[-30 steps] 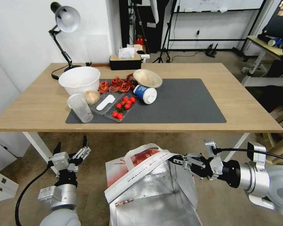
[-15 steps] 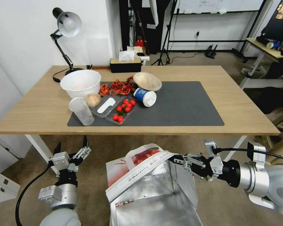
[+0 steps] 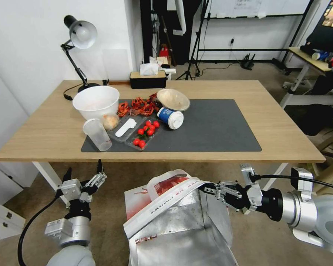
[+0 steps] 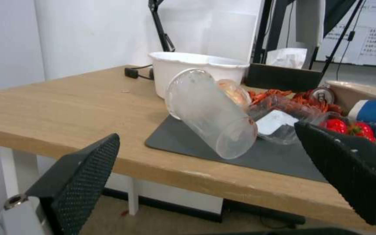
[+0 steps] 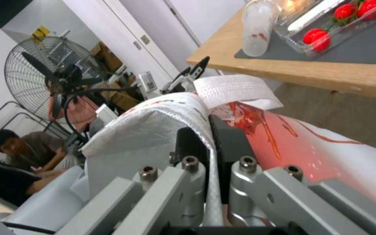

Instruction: Pick up the food delivery bag from the floor and place it on the table.

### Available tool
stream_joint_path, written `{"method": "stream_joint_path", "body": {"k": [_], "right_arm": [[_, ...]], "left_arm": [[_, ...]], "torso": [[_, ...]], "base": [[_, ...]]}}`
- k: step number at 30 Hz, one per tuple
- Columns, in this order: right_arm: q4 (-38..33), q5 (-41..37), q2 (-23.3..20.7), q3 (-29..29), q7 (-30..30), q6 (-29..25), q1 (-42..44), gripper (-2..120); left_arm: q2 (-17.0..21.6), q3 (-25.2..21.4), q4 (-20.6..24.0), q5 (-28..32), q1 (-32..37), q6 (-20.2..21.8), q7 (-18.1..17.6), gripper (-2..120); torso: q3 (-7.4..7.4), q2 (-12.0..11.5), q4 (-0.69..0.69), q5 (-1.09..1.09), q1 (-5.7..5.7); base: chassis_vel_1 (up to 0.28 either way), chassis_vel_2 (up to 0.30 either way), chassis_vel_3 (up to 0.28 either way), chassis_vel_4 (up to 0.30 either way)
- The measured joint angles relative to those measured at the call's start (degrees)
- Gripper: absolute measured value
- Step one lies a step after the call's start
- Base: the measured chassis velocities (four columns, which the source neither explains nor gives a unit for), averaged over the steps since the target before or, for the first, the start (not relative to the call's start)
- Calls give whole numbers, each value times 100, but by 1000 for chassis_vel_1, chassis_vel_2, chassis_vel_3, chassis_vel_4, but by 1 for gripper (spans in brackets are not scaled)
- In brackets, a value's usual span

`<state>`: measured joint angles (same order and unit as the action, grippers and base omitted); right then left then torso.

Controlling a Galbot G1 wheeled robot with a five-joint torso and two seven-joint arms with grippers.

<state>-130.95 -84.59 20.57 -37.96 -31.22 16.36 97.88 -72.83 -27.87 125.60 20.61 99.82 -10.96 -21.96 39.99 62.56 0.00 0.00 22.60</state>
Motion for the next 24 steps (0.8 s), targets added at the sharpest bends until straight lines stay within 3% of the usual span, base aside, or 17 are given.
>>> {"method": "stream_joint_path", "body": {"k": [24], "right_arm": [[138, 28, 2, -22, -87, -13, 1, 0]], "left_arm": [[-10, -16, -23, -24, -37, -33, -66, 100]], "torso": [[-28, -50, 0, -1, -21]], "base": [[0, 0, 0, 0]]}}
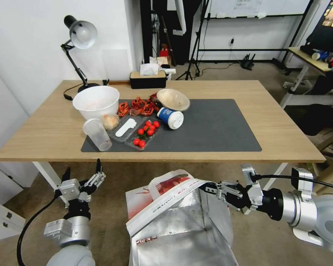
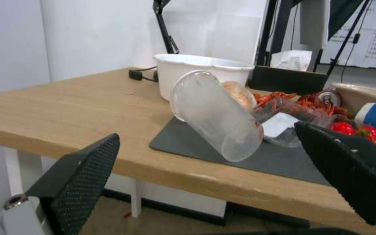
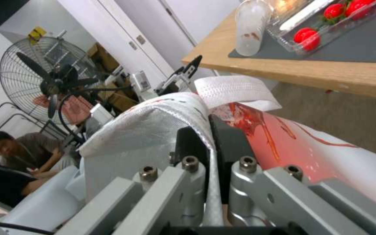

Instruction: Pick up the food delivery bag from the floor and place it on the table.

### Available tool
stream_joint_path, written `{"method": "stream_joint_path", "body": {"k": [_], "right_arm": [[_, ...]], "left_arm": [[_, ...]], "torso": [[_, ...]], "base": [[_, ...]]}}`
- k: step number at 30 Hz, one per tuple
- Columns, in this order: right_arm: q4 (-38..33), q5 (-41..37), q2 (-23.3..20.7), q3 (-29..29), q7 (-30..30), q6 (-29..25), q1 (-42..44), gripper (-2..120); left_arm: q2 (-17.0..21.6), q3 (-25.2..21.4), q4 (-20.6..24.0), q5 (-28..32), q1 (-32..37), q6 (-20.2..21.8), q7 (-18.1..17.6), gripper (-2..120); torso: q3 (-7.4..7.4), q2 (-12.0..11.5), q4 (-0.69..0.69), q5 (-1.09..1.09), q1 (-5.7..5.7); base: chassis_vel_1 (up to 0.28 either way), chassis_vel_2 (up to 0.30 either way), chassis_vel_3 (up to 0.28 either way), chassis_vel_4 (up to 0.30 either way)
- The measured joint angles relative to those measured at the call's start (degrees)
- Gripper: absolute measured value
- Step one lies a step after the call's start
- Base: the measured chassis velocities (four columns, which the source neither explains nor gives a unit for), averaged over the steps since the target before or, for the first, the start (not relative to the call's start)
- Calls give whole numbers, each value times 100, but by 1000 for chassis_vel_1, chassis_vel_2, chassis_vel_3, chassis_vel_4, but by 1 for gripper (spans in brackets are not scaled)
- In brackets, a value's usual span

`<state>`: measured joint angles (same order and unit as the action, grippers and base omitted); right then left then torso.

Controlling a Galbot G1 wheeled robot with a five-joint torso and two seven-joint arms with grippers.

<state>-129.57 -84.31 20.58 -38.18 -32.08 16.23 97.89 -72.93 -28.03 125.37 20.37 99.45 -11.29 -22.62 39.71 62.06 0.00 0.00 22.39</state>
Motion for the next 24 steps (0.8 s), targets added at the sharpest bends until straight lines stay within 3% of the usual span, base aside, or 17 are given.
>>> {"method": "stream_joint_path", "body": {"k": [24], "right_arm": [[-145, -349, -457, -209, 35, 2, -278, 0]], "left_arm": [[-57, -168, 18, -25, -16, -86, -1, 100]], "torso": [[-13, -21, 0, 0, -10]], "base": [[0, 0, 0, 0]]}}
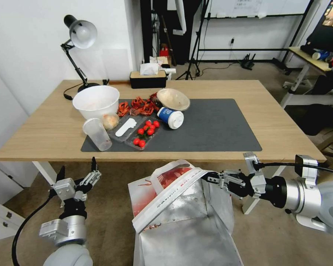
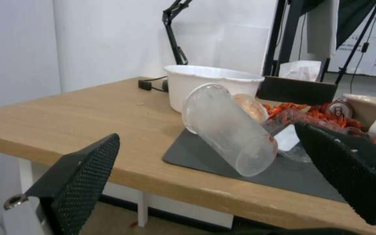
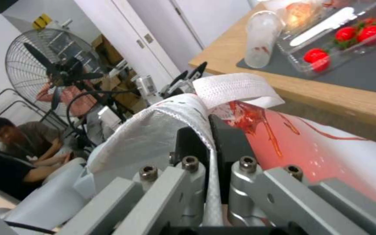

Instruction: Pick up the food delivery bag from the floor and place it on the table.

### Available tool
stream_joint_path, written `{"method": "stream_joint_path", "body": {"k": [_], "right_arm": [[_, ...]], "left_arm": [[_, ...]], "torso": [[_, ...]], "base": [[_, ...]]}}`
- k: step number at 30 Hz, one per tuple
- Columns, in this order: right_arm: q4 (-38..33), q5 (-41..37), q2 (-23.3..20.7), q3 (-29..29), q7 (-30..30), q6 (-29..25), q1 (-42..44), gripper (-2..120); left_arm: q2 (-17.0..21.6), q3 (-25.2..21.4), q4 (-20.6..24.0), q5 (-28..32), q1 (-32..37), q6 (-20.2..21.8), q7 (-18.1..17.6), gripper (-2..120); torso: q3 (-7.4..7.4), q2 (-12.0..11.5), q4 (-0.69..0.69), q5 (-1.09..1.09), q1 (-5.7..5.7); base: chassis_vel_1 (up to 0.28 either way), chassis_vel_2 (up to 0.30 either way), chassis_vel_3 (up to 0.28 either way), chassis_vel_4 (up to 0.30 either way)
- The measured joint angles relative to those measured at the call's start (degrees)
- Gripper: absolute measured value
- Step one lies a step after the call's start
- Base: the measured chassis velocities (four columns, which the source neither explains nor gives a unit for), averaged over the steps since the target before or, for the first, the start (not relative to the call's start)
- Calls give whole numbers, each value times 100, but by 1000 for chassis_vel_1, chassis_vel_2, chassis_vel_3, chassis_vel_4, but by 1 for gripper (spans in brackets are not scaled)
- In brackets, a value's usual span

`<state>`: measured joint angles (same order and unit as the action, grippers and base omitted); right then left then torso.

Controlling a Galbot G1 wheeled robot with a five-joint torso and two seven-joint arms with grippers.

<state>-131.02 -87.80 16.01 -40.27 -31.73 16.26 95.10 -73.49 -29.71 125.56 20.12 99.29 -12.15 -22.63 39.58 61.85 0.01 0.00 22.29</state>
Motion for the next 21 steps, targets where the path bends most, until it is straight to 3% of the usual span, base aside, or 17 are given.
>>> {"method": "stream_joint_path", "body": {"k": [13, 21], "right_arm": [[-225, -301, -185, -265, 113, 41, -201, 0], [-366, -610, -245, -751, 254, 65, -243, 0]], "left_arm": [[15, -73, 38, 13, 29, -8, -14, 100], [12, -61, 101, -3, 43, -9, -20, 100]], "torso": [[-2, -4, -1, 0, -1], [-3, -7, 0, 0, -3]], "base": [[0, 0, 0, 0], [0, 0, 0, 0]]}}
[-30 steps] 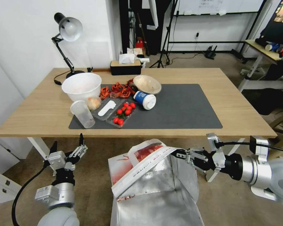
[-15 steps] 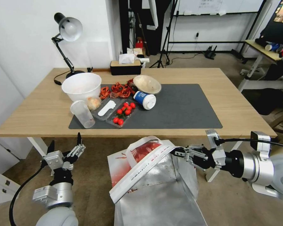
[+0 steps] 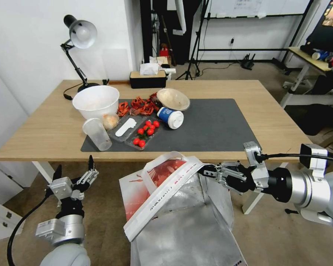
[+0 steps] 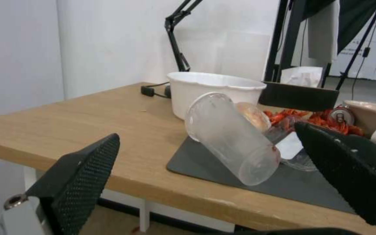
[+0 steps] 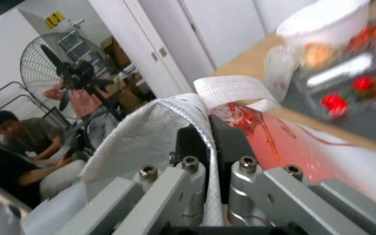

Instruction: Pick up the food delivery bag from the floor and place it on the table.

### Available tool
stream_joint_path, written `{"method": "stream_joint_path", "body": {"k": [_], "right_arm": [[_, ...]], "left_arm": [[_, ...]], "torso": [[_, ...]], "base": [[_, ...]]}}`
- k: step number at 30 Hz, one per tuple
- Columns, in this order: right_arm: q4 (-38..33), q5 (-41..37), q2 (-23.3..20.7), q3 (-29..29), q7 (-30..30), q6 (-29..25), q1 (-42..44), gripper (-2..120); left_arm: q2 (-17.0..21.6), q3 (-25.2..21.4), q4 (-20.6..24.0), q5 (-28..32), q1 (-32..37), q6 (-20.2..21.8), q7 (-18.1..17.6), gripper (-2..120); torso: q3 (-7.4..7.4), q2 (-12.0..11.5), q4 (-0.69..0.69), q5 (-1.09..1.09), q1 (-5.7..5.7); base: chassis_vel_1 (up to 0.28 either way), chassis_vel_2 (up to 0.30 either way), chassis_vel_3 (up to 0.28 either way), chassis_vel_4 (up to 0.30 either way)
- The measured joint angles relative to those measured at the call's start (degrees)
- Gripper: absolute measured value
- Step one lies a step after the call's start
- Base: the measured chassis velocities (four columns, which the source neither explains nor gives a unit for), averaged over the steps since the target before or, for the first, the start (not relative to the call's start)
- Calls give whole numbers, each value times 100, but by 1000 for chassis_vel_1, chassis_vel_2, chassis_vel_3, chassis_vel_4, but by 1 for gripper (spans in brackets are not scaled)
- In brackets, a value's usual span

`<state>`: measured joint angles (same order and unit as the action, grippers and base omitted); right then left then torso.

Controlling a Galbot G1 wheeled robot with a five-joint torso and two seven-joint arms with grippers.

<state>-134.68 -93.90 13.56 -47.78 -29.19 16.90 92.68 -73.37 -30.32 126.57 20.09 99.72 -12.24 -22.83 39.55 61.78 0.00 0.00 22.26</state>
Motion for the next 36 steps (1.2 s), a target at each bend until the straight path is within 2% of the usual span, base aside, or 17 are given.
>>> {"method": "stream_joint_path", "body": {"k": [11, 18, 21, 28, 36], "right_arm": [[641, -719, -238, -1007, 68, 30, -258, 0], [978, -1178, -292, -1378, 343, -32, -414, 0], [1114, -1423, -308, -1461, 657, -141, -511, 0], [1288, -1947, -220, -1397, 1937, -477, -628, 0], [1476, -2129, -27, -1091, 2695, -674, -897, 0]], "left_arm": [[5, 0, 14, -15, 20, 0, -3, 100], [12, -1, 26, -14, 11, 11, -3, 100], [12, -7, 25, -15, 20, 12, -3, 100], [103, 123, -97, 7, -129, 94, -3, 100], [282, 292, -294, 133, -372, 204, 4, 100]], "torso": [[0, -2, 0, 0, 0], [-1, -2, 0, 0, 0], [-1, -2, 0, 0, 0], [-1, -2, 0, 0, -1], [-2, -3, 3, 1, -1]], "base": [[0, 0, 0, 0], [0, 0, 0, 0], [0, 0, 0, 0], [0, 0, 0, 0], [0, 0, 0, 0]]}}
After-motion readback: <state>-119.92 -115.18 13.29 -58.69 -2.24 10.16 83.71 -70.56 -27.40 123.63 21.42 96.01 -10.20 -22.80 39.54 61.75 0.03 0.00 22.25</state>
